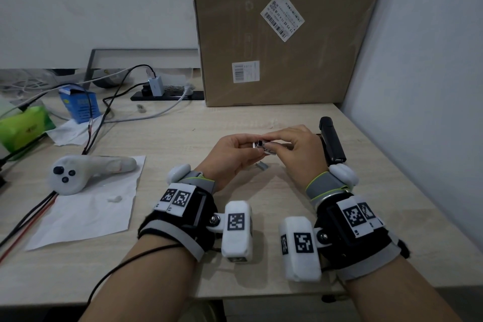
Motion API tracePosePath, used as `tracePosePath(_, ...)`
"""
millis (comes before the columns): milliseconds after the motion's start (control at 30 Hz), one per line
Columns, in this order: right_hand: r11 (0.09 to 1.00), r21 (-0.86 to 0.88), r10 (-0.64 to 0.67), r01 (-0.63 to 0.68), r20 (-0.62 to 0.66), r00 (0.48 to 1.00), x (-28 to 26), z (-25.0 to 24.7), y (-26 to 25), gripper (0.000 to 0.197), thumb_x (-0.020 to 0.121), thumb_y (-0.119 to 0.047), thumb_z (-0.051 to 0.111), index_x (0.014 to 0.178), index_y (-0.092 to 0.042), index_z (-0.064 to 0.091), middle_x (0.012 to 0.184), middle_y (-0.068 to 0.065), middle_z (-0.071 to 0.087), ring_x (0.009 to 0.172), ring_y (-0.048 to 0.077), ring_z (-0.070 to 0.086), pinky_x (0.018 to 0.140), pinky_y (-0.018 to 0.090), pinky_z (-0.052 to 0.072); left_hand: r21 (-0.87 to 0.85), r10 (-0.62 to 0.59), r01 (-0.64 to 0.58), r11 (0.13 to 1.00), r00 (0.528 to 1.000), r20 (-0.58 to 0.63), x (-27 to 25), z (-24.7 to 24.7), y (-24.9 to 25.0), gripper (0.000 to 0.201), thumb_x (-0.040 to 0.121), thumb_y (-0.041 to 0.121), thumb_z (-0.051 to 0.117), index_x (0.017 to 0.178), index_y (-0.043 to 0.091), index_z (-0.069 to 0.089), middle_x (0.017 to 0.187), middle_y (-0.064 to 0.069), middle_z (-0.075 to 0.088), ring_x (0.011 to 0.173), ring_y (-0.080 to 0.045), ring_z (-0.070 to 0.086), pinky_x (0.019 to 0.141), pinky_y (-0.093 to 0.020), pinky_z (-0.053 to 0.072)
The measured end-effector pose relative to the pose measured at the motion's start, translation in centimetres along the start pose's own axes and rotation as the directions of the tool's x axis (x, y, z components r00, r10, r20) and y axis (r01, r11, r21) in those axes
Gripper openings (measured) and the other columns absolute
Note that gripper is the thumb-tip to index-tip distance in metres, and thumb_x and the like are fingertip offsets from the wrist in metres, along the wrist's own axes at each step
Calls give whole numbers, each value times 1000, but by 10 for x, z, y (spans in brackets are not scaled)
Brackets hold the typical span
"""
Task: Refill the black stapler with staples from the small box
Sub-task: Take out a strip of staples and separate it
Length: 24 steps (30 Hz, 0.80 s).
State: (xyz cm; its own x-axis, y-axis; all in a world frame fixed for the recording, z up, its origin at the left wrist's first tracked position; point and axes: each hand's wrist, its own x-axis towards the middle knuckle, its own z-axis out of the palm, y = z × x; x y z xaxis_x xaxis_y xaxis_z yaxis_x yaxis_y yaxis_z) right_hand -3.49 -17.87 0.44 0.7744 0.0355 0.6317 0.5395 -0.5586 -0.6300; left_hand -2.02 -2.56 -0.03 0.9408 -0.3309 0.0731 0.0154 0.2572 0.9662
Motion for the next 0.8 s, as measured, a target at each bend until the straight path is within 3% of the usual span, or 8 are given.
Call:
tracePosePath(67,1000,23,14,-14,-4,1000,0,1,0,20,73,-8,72,89,-20,76,75,-21,60,92,18,59,79,41,53,3,-1,1,1000,1000,3,0,0,0,29,85,-13,51,112,-7,60,100,-20,66,83,-14,70,88,-24,53)
tracePosePath(133,998,52,47,-47,-8,999,1,1,1,19,73,-8,73,88,-19,76,75,-17,62,92,17,61,79,39,54,1,1,-1,1000,1000,0,0,0,-1,29,85,-13,51,113,-8,58,99,-19,66,82,-13,70,88,-23,53)
tracePosePath(300,998,53,47,-47,1,999,0,1,2,16,73,-13,75,88,-17,77,84,2,74,90,15,63,78,24,51,-70,-10,11,998,1000,21,0,-1,1,29,87,-9,50,115,-12,57,104,-20,66,88,-17,70,88,-22,53)
tracePosePath(467,999,27,-24,25,-17,1000,-1,-1,-1,21,74,-13,75,95,-17,75,88,4,75,88,15,66,80,26,52,-134,-9,11,991,1000,19,0,0,4,25,90,-5,47,109,-8,62,102,-16,70,95,-20,68,84,-20,54)
tracePosePath(667,994,-28,-110,110,-9,994,0,-1,-1,24,73,-13,74,97,-13,74,90,6,76,88,18,70,80,37,57,-195,-13,22,981,999,47,-1,1,4,23,92,-1,46,106,-5,64,95,-10,74,91,-16,70,81,-18,54)
tracePosePath(800,991,-74,-105,108,48,993,0,-2,-1,24,74,-13,73,98,-17,74,94,8,75,99,18,68,90,25,49,-144,-18,24,989,999,43,-2,1,3,20,92,-1,49,103,-5,65,88,-7,75,86,-12,71,81,-17,54)
